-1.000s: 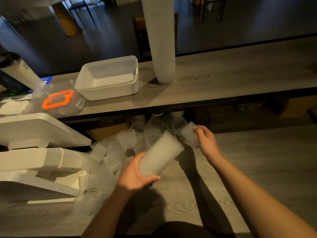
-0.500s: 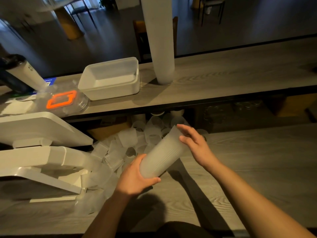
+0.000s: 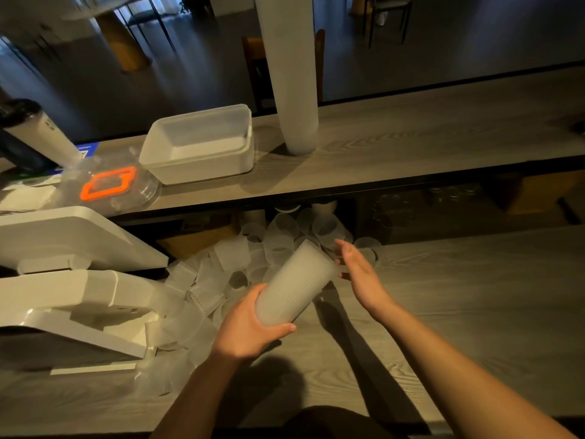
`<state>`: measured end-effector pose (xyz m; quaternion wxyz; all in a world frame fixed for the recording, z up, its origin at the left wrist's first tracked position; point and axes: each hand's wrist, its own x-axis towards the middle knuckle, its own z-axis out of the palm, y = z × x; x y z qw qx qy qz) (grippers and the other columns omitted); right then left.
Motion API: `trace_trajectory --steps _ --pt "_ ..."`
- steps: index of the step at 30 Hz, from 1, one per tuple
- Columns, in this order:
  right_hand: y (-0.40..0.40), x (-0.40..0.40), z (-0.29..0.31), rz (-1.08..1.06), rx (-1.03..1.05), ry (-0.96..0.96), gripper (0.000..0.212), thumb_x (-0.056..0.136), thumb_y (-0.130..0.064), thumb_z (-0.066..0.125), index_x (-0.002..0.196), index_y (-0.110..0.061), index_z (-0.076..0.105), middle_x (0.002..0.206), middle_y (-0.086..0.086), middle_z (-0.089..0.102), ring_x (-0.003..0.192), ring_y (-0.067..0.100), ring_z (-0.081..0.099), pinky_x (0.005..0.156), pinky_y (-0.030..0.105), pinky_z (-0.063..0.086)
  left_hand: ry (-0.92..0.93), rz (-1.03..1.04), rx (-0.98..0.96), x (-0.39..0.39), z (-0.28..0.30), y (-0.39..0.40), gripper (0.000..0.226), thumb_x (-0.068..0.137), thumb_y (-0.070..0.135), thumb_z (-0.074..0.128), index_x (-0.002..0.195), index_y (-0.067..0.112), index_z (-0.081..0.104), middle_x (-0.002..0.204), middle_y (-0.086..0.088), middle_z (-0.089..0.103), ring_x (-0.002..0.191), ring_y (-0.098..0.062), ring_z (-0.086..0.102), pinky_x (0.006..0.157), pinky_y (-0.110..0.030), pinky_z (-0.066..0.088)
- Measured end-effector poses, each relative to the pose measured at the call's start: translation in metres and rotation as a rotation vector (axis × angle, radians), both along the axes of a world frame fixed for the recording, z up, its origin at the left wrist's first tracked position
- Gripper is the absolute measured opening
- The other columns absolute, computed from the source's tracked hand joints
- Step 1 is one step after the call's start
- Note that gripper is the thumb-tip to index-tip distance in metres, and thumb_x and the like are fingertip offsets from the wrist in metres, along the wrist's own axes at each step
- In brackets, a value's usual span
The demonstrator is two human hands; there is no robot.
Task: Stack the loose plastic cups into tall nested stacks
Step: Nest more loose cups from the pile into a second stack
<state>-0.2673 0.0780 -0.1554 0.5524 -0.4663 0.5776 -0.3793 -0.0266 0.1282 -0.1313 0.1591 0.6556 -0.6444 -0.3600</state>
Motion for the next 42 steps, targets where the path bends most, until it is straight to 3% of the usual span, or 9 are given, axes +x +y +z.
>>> trace_trajectory --steps 4,8,12,17,21,26,31,35,42 --pt "-0.020 -0.021 -0.029 -0.104 0.050 0.168 0.061 0.096 -0.056 0.047 0.147 -0.023 0.040 0.146 0.000 0.047 0.133 0.021 0.047 0.110 0.045 0.042 -0.005 0.030 0.013 0.001 -0.002 -0.005 0.085 0.061 0.047 0.090 0.130 0.034 0.042 0.115 0.015 0.051 0.095 -0.003 0.054 0.058 -0.012 0.045" --pt "-0.041 -0.044 -0.058 -0.143 0.077 0.427 0.071 0.089 -0.042 0.070 0.148 -0.017 0.039 0.148 0.009 0.046 0.135 0.026 0.045 0.109 0.045 0.044 -0.023 0.056 0.042 0.003 -0.006 -0.011 0.089 0.061 0.048 0.090 0.134 0.031 0.041 0.116 0.012 0.050 0.103 -0.009 0.052 0.078 -0.021 0.046" --pt "-0.063 -0.058 -0.080 -0.093 0.092 0.718 0.091 0.081 -0.045 0.078 0.152 -0.014 0.030 0.155 0.011 0.034 0.143 0.029 0.034 0.115 0.046 0.037 0.004 0.102 0.073 0.006 -0.008 -0.014 0.083 0.063 0.045 0.090 0.125 0.039 0.036 0.112 0.014 0.048 0.095 -0.003 0.052 0.073 -0.016 0.044" --pt "-0.083 -0.064 -0.095 0.070 0.169 0.793 0.102 0.078 -0.038 0.082 0.156 -0.013 0.021 0.162 0.011 0.020 0.148 0.031 0.022 0.119 0.050 0.029 0.018 0.140 0.061 0.012 -0.014 -0.016 0.090 0.059 0.051 0.090 0.134 0.035 0.043 0.122 0.008 0.053 0.110 -0.014 0.053 0.089 -0.035 0.051" --pt "-0.086 -0.069 -0.098 0.091 0.163 0.850 0.094 0.080 -0.042 0.079 0.153 -0.014 0.026 0.155 0.012 0.027 0.143 0.033 0.029 0.116 0.047 0.033 0.024 0.147 0.054 0.013 -0.015 -0.017 0.091 0.058 0.052 0.090 0.134 0.036 0.043 0.123 0.007 0.053 0.109 -0.013 0.054 0.085 -0.029 0.049" --pt "-0.069 -0.070 -0.096 0.026 0.235 0.683 0.078 0.084 -0.036 0.076 0.149 -0.016 0.036 0.155 0.013 0.023 0.138 0.034 0.039 0.111 0.048 0.042 0.013 0.146 0.058 0.010 -0.016 -0.019 0.092 0.057 0.053 0.091 0.134 0.034 0.044 0.122 0.008 0.054 0.107 -0.011 0.054 0.080 -0.024 0.046" --pt "-0.041 -0.066 -0.084 -0.168 0.207 0.363 0.062 0.089 -0.029 0.072 0.143 -0.017 0.043 0.141 0.008 0.050 0.123 0.026 0.055 0.099 0.042 0.051 0.004 0.117 0.069 0.006 -0.012 -0.016 0.092 0.059 0.052 0.090 0.136 0.033 0.041 0.119 0.009 0.052 0.104 -0.011 0.053 0.080 -0.024 0.045" --pt "-0.023 -0.060 -0.055 -0.225 0.121 0.131 0.049 0.098 -0.028 0.058 0.145 -0.020 0.044 0.136 0.003 0.051 0.119 0.018 0.051 0.088 0.029 0.046 0.006 0.081 0.084 0.000 -0.005 -0.013 0.089 0.064 0.040 0.091 0.137 0.028 0.041 0.118 0.006 0.051 0.088 0.000 0.053 0.057 -0.008 0.046" --pt "-0.008 -0.044 0.007 -0.124 -0.032 -0.150 0.054 0.090 -0.061 0.055 0.130 -0.026 0.059 0.122 -0.002 0.064 0.113 0.018 0.061 0.100 0.043 0.050 -0.047 0.001 0.033 -0.003 0.003 -0.001 0.087 0.062 0.042 0.091 0.135 0.031 0.044 0.117 0.011 0.053 0.086 0.006 0.053 0.058 -0.004 0.046"
